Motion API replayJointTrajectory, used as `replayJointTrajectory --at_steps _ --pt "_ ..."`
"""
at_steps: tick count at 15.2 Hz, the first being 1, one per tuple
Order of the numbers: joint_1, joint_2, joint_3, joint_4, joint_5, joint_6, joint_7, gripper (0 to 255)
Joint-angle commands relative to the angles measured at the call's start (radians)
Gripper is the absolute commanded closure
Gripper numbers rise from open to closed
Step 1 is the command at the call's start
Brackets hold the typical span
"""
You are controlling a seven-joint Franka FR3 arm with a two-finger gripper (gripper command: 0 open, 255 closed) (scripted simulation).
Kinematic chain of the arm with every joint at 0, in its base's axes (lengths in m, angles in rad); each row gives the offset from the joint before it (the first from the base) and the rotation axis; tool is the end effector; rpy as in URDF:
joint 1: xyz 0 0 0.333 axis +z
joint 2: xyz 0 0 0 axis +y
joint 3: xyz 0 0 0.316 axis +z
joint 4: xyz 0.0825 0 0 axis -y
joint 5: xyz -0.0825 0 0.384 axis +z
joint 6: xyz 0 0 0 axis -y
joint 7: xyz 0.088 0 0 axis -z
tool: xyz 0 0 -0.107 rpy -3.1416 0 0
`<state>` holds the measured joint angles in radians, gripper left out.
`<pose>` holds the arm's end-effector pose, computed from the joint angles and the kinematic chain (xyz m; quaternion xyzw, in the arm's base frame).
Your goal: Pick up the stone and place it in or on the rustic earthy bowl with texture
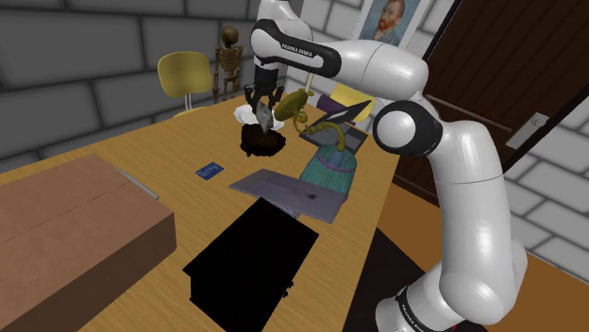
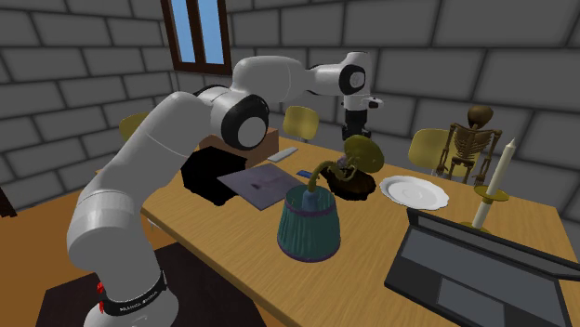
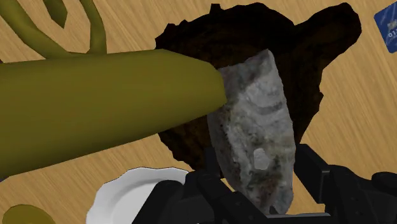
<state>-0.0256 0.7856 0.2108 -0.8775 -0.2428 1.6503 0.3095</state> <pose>0.7566 0.0537 0.4433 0.9955 -0.0825 0.0100 0.0457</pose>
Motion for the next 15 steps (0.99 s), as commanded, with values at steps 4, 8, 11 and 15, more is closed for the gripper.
replayJointTrajectory --at_steps 4,8,11,15 --pt "-0.012 -0.016 0.001 -0.095 -0.001 0.078 0.011 255" --pt "-0.017 -0.017 0.001 -0.153 -0.003 0.133 0.018 255" --pt "-0.020 -0.016 0.000 -0.184 -0.005 0.165 0.023 255" --pt "-0.020 -0.015 0.000 -0.183 -0.005 0.165 0.023 255"
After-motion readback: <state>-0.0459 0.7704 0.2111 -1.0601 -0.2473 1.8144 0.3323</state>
